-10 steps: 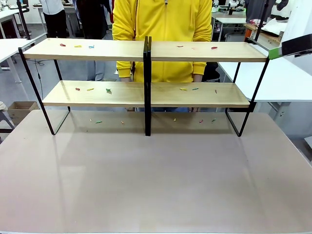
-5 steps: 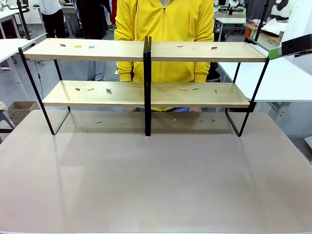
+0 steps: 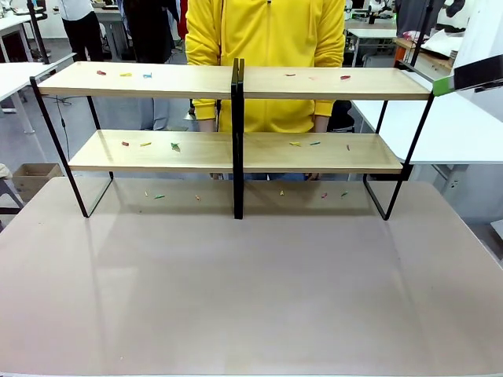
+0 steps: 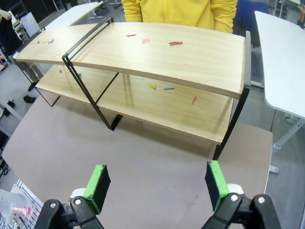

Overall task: Clean the shelves.
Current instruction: Clean a randomly selected level of the Shelf with the Duster.

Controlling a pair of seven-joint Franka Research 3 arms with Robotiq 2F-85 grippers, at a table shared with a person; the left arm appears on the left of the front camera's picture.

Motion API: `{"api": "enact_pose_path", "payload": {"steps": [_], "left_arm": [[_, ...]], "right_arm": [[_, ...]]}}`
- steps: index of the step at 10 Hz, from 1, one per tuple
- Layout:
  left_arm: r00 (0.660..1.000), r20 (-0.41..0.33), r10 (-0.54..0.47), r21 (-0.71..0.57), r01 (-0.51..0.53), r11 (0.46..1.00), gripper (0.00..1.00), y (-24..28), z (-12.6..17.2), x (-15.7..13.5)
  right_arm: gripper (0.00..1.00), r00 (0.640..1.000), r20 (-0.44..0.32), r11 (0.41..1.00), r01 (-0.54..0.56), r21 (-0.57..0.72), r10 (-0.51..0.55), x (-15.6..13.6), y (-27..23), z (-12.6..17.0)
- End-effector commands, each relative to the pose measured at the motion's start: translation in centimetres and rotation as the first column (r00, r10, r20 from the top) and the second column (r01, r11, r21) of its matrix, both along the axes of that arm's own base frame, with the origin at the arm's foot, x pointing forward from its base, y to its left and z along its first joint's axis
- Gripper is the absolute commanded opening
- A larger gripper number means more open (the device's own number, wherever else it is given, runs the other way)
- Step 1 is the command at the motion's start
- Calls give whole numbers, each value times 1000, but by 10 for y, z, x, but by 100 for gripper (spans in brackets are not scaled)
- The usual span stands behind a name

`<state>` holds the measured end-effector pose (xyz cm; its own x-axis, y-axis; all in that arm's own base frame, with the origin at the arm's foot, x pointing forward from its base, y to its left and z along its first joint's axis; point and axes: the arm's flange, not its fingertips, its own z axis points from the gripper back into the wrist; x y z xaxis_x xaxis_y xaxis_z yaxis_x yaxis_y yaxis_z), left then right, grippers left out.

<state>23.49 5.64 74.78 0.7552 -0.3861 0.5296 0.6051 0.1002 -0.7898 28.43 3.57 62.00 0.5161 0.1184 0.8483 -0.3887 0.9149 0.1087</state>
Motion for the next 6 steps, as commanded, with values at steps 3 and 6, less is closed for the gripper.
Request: {"api": "enact_pose_path", "payload": {"steps": [3,6], "left_arm": [[970,-175,168,-24,-174,984,0,-42,-6,89],[963,-161,216,59,-209,976,13,-58,-17,97]], "right_arm": [[100,1000,0,1000,-1,3,1,0,-1,0],[100,1000,0,1000,-1,3,1,0,-1,0]]}}
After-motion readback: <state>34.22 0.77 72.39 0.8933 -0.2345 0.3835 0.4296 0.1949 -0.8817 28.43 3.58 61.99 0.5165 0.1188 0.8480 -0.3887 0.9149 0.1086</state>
